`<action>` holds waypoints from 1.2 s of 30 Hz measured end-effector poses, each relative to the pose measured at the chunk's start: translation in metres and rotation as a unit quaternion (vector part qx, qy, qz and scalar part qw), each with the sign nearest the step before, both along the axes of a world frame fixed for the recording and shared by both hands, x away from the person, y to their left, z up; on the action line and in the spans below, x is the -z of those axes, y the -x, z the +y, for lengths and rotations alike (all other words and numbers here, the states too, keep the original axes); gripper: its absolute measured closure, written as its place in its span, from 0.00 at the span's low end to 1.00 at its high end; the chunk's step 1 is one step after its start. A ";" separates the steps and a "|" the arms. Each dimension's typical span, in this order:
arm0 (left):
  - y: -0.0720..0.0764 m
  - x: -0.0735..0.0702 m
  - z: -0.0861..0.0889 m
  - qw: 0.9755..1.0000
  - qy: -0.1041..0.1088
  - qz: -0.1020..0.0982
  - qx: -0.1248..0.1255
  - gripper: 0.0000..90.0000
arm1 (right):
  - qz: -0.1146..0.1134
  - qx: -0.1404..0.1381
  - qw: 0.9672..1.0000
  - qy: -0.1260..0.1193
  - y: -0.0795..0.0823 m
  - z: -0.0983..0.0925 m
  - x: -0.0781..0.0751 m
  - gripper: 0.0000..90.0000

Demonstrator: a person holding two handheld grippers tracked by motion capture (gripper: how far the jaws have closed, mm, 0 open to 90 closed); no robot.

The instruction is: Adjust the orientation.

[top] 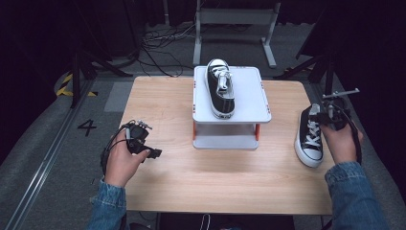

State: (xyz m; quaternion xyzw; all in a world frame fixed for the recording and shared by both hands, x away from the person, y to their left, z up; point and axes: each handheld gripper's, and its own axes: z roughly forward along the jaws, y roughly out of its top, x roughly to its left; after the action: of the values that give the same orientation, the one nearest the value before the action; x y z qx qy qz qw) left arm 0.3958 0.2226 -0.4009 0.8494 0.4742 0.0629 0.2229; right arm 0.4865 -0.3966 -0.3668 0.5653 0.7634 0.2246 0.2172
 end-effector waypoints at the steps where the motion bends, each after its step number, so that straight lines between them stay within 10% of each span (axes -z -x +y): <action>1: 0.002 0.000 0.002 1.000 0.001 -0.002 -0.003 0.23 | 0.009 -0.001 1.000 0.008 -0.009 0.002 0.001 0.67; 9: 0.011 0.002 0.017 1.000 0.004 0.001 -0.021 0.23 | 0.068 0.027 0.996 0.044 -0.054 0.006 0.029 0.55; 12: 0.014 0.003 0.020 1.000 0.006 0.003 -0.026 0.23 | 0.085 0.033 0.995 0.047 -0.062 0.005 0.035 0.67; 15: 0.014 0.004 0.021 1.000 0.006 0.003 -0.028 0.23 | 0.073 0.035 0.995 0.050 -0.060 0.003 0.029 1.00; 24: 0.005 0.004 0.009 1.000 0.006 0.005 -0.011 0.23 | 0.053 0.008 0.998 0.036 -0.052 0.010 0.010 1.00; 29: -0.001 0.006 0.003 1.000 0.006 0.010 0.001 0.23 | 0.057 0.051 0.997 0.015 -0.060 -0.005 0.013 0.65; 36: -0.001 0.010 0.007 1.000 0.005 0.014 -0.005 0.23 | 0.091 0.080 0.992 0.032 -0.072 -0.007 0.031 0.80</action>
State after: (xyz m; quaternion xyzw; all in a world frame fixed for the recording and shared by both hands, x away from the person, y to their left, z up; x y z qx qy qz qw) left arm 0.3967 0.2291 -0.4106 0.8469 0.4815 0.0499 0.2201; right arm 0.5586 -0.4040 -0.3982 0.6351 0.7393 0.1295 0.1826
